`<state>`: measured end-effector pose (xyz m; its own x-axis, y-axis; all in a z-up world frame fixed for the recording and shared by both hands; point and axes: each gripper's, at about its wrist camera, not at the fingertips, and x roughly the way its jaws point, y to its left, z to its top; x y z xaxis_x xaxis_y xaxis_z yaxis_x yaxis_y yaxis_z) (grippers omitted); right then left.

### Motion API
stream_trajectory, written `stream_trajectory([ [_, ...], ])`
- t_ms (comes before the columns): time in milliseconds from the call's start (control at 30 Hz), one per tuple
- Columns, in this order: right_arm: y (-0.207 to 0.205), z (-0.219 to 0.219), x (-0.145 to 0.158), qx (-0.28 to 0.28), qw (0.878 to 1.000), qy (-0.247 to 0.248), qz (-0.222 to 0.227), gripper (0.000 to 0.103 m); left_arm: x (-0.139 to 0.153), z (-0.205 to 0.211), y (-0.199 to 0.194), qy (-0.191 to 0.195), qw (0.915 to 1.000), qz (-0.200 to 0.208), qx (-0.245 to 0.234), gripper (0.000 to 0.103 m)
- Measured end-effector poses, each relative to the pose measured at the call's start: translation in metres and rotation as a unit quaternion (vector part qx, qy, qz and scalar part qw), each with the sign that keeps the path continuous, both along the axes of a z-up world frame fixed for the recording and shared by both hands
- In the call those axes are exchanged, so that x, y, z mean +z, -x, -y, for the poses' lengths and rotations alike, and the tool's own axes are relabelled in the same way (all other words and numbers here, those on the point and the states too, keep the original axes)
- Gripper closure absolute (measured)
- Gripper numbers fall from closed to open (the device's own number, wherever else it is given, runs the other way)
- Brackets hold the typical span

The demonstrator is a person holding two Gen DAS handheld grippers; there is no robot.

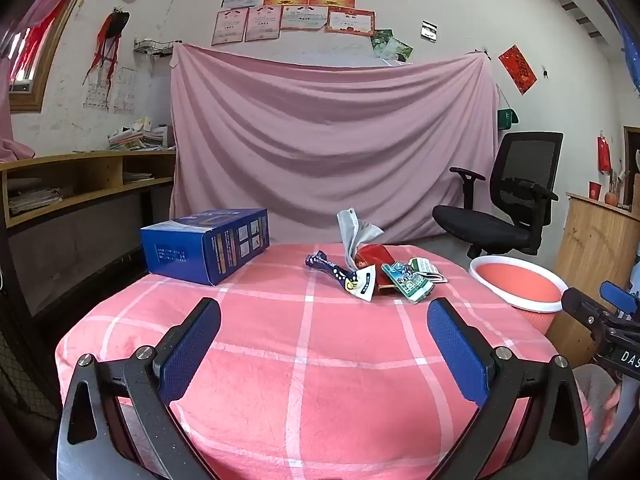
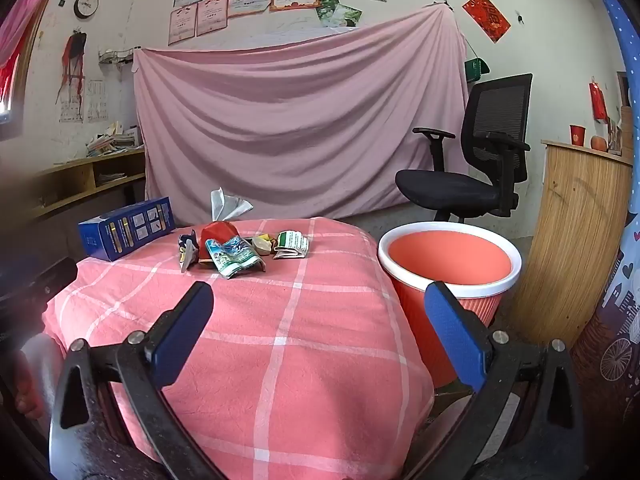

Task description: Collect trash

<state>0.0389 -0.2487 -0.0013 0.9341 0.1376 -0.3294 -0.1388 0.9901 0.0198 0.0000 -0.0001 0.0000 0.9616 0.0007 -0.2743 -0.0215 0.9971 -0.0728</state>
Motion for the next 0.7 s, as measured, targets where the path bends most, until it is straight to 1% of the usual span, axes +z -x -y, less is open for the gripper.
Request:
stream_trajectory([
  [700, 0.0000, 0.0012, -0.0003, 0.001, 1.000, -0.001, -0.002, 0.000, 0.0003, 0.0026, 0.0007, -0.004, 1.0000, -0.004, -0.004, 0.002],
])
